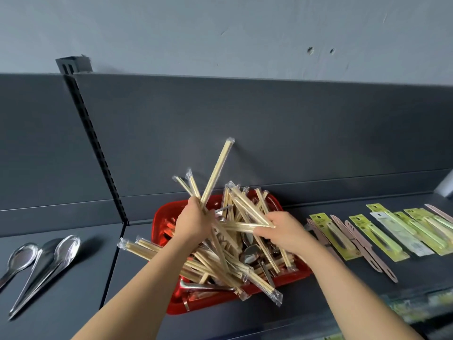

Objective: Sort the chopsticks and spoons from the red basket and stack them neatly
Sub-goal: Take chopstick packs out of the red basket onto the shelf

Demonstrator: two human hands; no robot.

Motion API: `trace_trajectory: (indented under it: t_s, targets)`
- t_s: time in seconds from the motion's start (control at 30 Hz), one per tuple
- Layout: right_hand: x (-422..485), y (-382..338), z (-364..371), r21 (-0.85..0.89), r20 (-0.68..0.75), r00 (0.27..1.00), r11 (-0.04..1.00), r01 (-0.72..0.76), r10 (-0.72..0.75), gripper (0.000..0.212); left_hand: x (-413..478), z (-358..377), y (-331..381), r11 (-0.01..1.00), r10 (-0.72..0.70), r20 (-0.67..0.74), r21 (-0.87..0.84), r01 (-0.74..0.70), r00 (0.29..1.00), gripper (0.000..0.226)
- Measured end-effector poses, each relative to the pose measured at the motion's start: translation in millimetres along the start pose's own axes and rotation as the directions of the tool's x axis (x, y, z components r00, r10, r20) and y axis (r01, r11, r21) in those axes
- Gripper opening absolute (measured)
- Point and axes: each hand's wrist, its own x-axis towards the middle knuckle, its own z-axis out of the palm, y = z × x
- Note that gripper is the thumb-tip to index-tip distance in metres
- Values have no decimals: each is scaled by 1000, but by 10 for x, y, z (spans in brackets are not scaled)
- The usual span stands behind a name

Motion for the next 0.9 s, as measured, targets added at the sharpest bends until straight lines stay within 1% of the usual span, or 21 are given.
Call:
trace_trajectory:
  t_s: [0.03, 0.07, 0.13, 0.17, 0.23, 0.27, 0.3, 0.37, 0.4, 0.47, 0.53, 0.6, 0.67, 0.73, 0.8, 0.9]
  targets:
    - [-12, 23, -62, 39, -7, 1000, 999, 1, -1, 22, -2, -33, 38, 998, 16, -1, -59, -16, 1000, 20]
    - [-27, 47, -124, 68, -11, 1000, 998, -9, 10, 20, -7, -76, 80, 987, 28, 5, -156, -27, 1000, 16]
    - [-69, 92, -239, 113, 11, 999, 993, -35, 34, 18, -38, -158, 163, 934, 38, 28, -357, -25, 999, 9]
    - [-98, 118, -294, 155, 23, 999, 987, -47, 44, 20, -60, -186, 198, 903, 35, 37, -430, -15, 999, 8]
    - [-166, 165, -416, 292, 12, 998, 954, -65, 64, 23, -96, -179, 246, 865, 25, 40, -501, -2, 999, 12]
    - [-204, 185, -476, 349, -16, 997, 935, -69, 79, 23, -108, -140, 256, 872, 27, 32, -490, -8, 999, 14]
    - [-240, 202, -520, 364, -59, 994, 929, -67, 95, 24, -114, -79, 258, 896, 38, 16, -444, -27, 999, 14]
    - [-289, 237, -532, 267, -153, 982, 961, -66, 110, 25, -120, 71, 263, 943, 77, 13, -324, -69, 997, 14]
    - [-298, 248, -497, 215, -183, 976, 974, -75, 115, 24, -125, 153, 270, 954, 94, 40, -290, -78, 995, 16]
    - [-295, 256, -403, 165, -208, 968, 980, -109, 143, 20, -132, 314, 289, 962, 117, 132, -260, -80, 984, 26]
    - [-271, 266, -321, 107, -194, 962, 979, -175, 194, 13, -121, 447, 316, 976, 126, 190, -202, -87, 974, 34]
    - [-243, 254, -269, 90, -157, 960, 971, -221, 233, 12, -83, 554, 340, 988, 110, 191, -132, -86, 975, 33]
    - [-206, 220, -251, 104, -146, 956, 965, -242, 256, 12, -40, 619, 358, 996, 45, 178, -89, -30, 983, 38]
    - [-168, 172, -254, 100, -156, 947, 958, -268, 281, 16, -12, 651, 370, 995, -15, 180, -98, 33, 984, 52]
    - [-131, 135, -263, 102, -157, 939, 950, -293, 307, 15, 3, 672, 397, 993, -44, 172, -104, 62, 984, 63]
    - [-89, 118, -252, 87, -110, 946, 951, -296, 304, 14, 16, 727, 454, 995, -58, 157, -77, 71, 986, 68]
